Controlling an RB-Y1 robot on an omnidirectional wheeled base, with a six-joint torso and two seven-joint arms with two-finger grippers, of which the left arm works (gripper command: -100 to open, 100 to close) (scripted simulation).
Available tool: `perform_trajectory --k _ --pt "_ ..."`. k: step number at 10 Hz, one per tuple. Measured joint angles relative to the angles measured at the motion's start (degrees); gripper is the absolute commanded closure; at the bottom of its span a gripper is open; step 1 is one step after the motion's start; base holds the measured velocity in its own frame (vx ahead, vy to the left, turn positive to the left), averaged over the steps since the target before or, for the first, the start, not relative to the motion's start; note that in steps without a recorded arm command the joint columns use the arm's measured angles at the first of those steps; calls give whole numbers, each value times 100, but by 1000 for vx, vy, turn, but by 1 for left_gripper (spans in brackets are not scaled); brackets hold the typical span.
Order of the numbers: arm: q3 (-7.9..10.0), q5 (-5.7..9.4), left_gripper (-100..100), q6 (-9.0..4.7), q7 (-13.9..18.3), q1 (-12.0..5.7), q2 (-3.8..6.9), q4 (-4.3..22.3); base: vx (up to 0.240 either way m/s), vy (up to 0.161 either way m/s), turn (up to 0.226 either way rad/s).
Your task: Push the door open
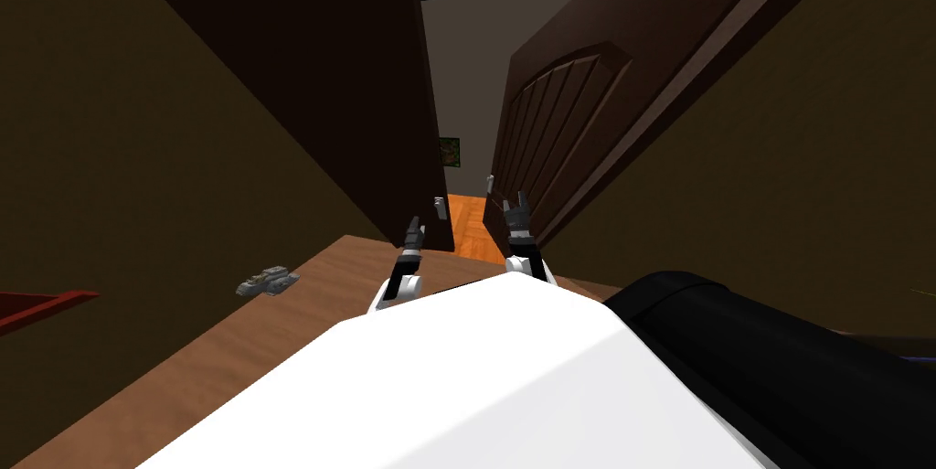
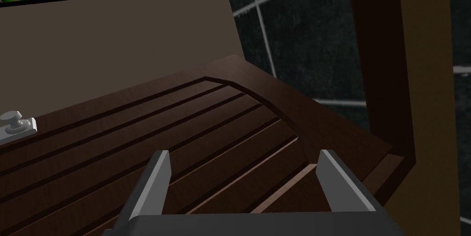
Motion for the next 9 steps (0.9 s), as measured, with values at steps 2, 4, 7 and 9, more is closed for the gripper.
perform_trajectory --k 2,4,7,9 --pt "-89 -7 -100 29 54 -125 6 333 64 95 -93" --pt "-157 -6 -100 129 121 -274 22 601 59 119 -84" --pt "-294 -24 -100 286 188 -455 -6 977 42 124 -89" --pt "-354 -31 -100 296 224 -582 -27 1282 36 103 -68"
